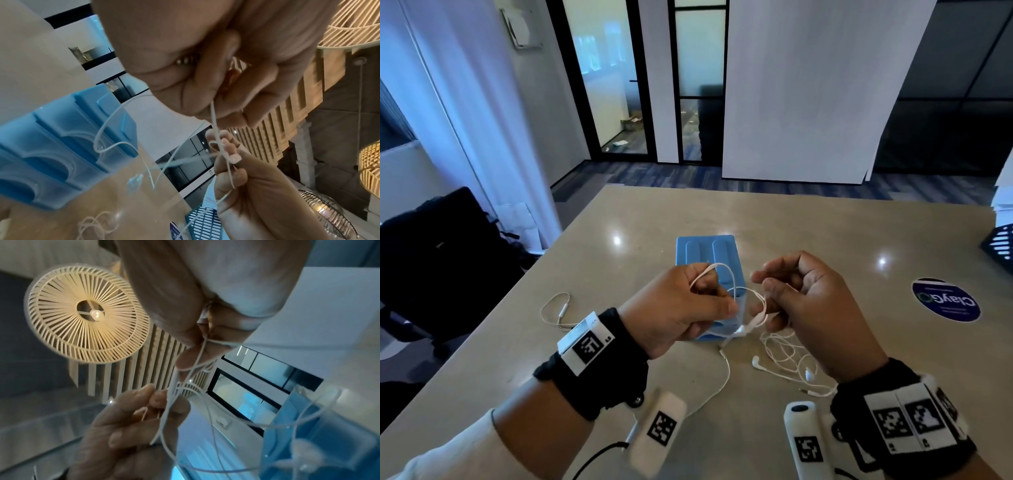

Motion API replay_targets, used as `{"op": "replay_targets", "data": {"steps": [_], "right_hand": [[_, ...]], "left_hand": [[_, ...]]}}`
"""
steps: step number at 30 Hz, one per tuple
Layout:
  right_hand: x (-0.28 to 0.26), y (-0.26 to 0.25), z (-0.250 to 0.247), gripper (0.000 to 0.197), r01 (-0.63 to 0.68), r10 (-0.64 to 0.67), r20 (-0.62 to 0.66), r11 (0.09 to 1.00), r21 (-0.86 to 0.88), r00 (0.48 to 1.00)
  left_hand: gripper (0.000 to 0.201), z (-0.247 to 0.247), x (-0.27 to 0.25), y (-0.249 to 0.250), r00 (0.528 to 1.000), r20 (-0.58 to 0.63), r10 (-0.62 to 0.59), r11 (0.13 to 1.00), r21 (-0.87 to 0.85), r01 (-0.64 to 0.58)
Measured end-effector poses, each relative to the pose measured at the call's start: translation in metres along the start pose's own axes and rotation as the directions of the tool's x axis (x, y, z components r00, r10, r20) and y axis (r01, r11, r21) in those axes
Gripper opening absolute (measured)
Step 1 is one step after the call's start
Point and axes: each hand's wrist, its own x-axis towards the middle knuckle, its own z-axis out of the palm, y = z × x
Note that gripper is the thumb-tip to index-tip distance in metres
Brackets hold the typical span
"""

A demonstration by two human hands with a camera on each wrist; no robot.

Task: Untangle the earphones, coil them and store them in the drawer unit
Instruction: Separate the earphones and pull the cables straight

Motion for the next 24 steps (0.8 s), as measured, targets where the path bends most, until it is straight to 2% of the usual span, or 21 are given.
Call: {"op": "replay_targets", "data": {"steps": [2, 4, 6, 8, 10, 12, 15, 16, 18, 22, 24], "right_hand": [[0.0, 0.004, -0.003, 0.012, 0.018, -0.019, -0.021, 0.999, -0.04, 1.0], [0.0, 0.008, -0.007, 0.02, 0.001, -0.001, -0.019, 1.0, 0.024, 1.0], [-0.001, 0.01, -0.012, 0.028, -0.023, 0.022, 0.011, 0.997, 0.071, 1.0], [-0.004, 0.01, -0.019, 0.031, -0.009, 0.012, 0.061, 0.998, -0.056, 0.998], [-0.008, 0.006, -0.023, 0.03, 0.003, 0.035, 0.164, 0.974, -0.224, 0.986], [-0.012, 0.001, -0.019, 0.029, 0.025, 0.085, 0.265, 0.922, -0.385, 0.96], [-0.014, 0.0, -0.007, 0.016, 0.113, 0.07, 0.299, 0.825, -0.554, 0.952], [-0.014, 0.0, -0.004, 0.01, 0.117, 0.063, 0.293, 0.824, -0.555, 0.954], [-0.014, 0.001, -0.002, 0.013, 0.102, 0.056, 0.284, 0.853, -0.512, 0.957], [-0.014, -0.005, -0.002, 0.008, 0.021, 0.034, 0.168, 0.948, -0.319, 0.985], [-0.014, -0.008, 0.0, 0.007, 0.061, -0.014, 0.137, 0.938, -0.342, 0.99]], "left_hand": [[0.044, 0.0, 0.001, -0.002, 0.999, -0.053, -0.007, 0.997, 0.076, 0.011], [0.045, -0.004, 0.002, -0.003, 0.995, -0.102, -0.001, 0.985, 0.171, 0.018], [0.048, -0.01, 0.001, -0.002, 0.989, -0.147, 0.001, 0.982, 0.187, 0.026], [0.052, -0.018, 0.0, 0.0, 0.985, -0.174, 0.001, 0.992, 0.122, 0.021], [0.054, -0.025, -0.002, 0.006, 0.984, -0.179, 0.02, 0.998, 0.058, -0.01], [0.053, -0.027, -0.006, 0.014, 0.984, -0.167, 0.053, 0.998, 0.024, -0.05], [0.052, -0.026, -0.011, 0.025, 0.985, -0.152, 0.083, 0.996, -0.002, -0.084], [0.051, -0.026, -0.012, 0.028, 0.985, -0.148, 0.094, 0.995, -0.001, -0.095], [0.052, -0.026, -0.015, 0.031, 0.983, -0.148, 0.113, 0.994, 0.017, -0.111], [0.052, -0.028, -0.018, 0.026, 0.98, -0.164, 0.113, 0.992, 0.073, -0.102], [0.053, -0.026, -0.017, 0.018, 0.984, -0.154, 0.09, 0.987, 0.149, -0.067]]}}
